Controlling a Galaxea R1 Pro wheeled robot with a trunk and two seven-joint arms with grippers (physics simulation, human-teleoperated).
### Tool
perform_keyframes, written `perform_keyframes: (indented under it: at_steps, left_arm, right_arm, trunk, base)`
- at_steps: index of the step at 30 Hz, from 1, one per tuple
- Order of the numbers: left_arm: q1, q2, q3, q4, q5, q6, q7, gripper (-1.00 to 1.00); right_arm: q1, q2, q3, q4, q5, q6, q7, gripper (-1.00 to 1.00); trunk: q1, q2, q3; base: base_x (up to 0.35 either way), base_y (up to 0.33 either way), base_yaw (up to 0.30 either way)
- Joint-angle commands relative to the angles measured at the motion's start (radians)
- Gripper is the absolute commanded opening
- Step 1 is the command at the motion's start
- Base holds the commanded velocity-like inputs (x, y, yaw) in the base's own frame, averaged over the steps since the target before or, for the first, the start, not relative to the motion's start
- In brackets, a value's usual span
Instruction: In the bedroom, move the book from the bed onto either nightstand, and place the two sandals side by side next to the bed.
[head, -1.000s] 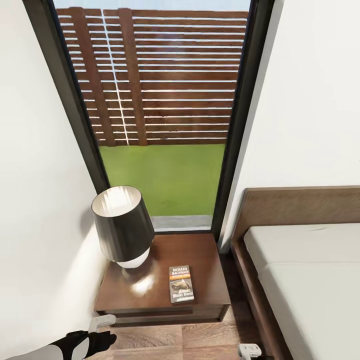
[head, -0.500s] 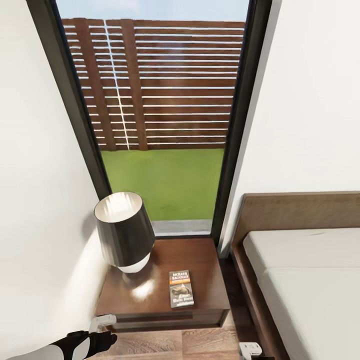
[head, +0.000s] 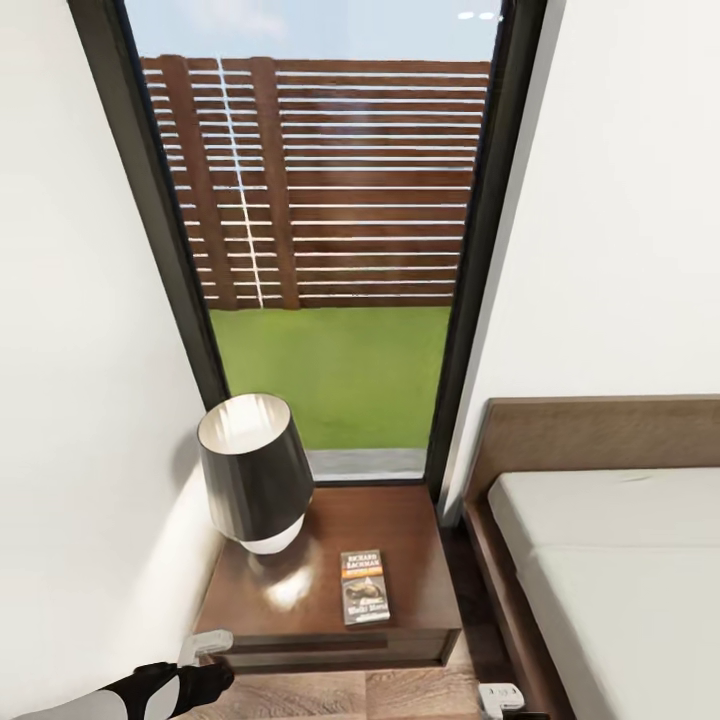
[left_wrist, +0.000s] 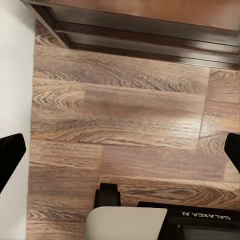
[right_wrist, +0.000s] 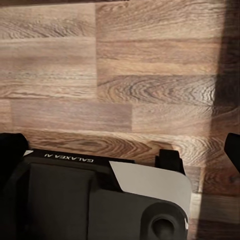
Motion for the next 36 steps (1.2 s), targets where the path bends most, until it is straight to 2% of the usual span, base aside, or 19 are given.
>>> perform_keyframes:
  at_steps: [1,22,36]
  left_arm:
    - [-0.001,0.0,-0.002,0.002,0.01,0.002,-0.004,1.0]
    - [-0.001,-0.008,-0.004,0.004,0.008,0.002,-0.003,1.0]
    - [-0.001,-0.008,-0.006,0.004,0.007,0.002,-0.002,1.0]
  right_arm:
    - [-0.001,-0.001,0.004,-0.001,-0.004,0.003,0.001,1.0]
    - [-0.001,-0.001,0.002,-0.001,-0.006,0.004,0.001,1.0]
    - [-0.001,-0.002,0.002,-0.001,-0.009,0.001,0.003,1.0]
  trunk:
    - [-0.004,0.007,0.004]
    - [-0.084,0.154,0.102]
    - [-0.138,0.252,0.149]
  base:
    - [0.0,0.0,0.097]
    - [0.0,0.0,0.108]
    - [0.0,0.0,0.019]
